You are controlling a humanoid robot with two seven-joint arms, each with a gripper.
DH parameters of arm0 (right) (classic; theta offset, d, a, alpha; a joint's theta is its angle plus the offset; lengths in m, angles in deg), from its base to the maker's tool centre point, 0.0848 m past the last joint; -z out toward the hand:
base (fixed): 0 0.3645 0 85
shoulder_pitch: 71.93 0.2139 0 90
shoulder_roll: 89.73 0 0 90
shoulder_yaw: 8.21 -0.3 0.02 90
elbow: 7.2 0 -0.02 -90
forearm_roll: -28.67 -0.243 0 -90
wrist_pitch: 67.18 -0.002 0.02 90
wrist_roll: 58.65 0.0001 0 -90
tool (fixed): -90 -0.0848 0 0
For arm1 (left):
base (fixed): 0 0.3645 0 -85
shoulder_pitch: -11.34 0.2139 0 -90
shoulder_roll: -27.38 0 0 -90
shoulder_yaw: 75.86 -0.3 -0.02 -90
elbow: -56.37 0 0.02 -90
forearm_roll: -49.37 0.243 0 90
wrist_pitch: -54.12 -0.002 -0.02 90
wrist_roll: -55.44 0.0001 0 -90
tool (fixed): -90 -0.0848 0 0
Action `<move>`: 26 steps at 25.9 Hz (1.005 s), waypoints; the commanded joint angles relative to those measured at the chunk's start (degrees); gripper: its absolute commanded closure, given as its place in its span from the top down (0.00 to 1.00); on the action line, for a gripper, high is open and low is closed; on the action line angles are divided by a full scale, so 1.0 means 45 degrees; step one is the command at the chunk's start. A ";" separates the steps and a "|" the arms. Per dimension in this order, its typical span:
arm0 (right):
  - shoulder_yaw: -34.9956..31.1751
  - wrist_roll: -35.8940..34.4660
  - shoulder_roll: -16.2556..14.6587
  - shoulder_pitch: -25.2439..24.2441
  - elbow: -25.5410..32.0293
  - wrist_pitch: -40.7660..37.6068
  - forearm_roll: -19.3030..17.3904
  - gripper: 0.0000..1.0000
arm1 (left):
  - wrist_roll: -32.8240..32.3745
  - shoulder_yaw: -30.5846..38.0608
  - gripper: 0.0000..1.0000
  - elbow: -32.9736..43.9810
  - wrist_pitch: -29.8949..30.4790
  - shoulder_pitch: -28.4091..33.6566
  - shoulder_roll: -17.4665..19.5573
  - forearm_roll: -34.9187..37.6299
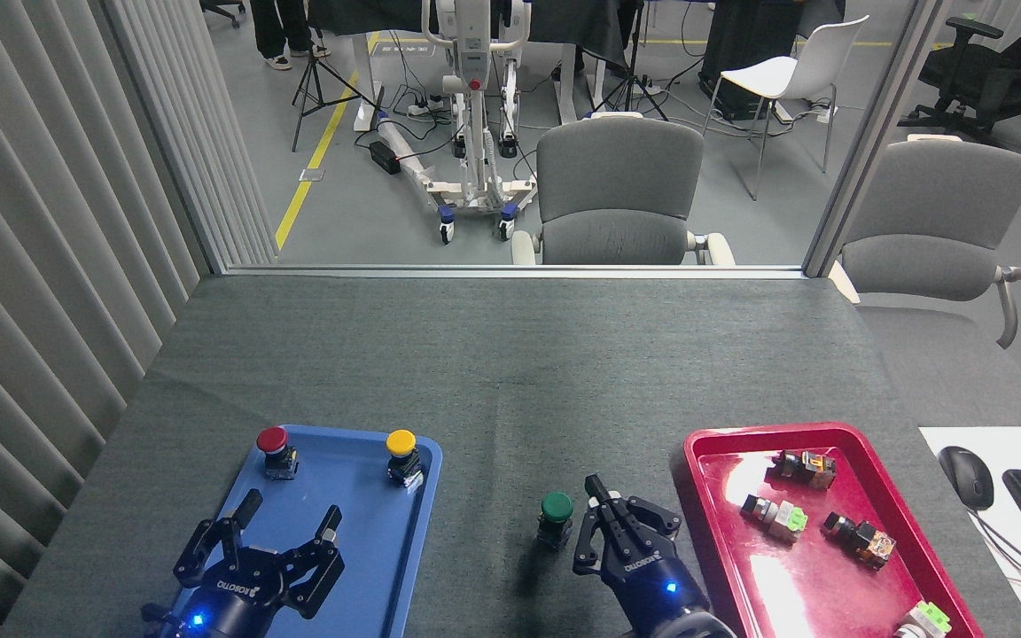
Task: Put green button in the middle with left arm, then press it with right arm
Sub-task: 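Move the right gripper over the green button and press down on it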
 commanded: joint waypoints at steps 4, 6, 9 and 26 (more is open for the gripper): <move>0.0590 0.0072 0.0546 0.0844 -0.1490 0.0044 0.0204 0.00 | -0.0172 0.0663 0.99 -0.0124 0.0124 -0.0059 -0.0366 -0.0843; 0.0785 0.0072 0.0624 0.1000 -0.1920 0.0005 0.0243 0.00 | 0.0004 0.0781 0.99 -0.0222 0.0163 -0.0059 -0.0561 -0.0804; 0.1000 0.0072 0.0780 0.1176 -0.2310 0.0064 0.0243 0.00 | 0.0687 0.0800 0.99 -0.0475 0.0183 -0.0059 -0.0561 -0.0686; 0.1039 -0.0280 0.0663 0.1215 -0.2603 0.0689 0.0126 0.01 | 0.3989 0.0683 0.99 -0.1647 -0.1477 -0.0059 -0.0346 0.0993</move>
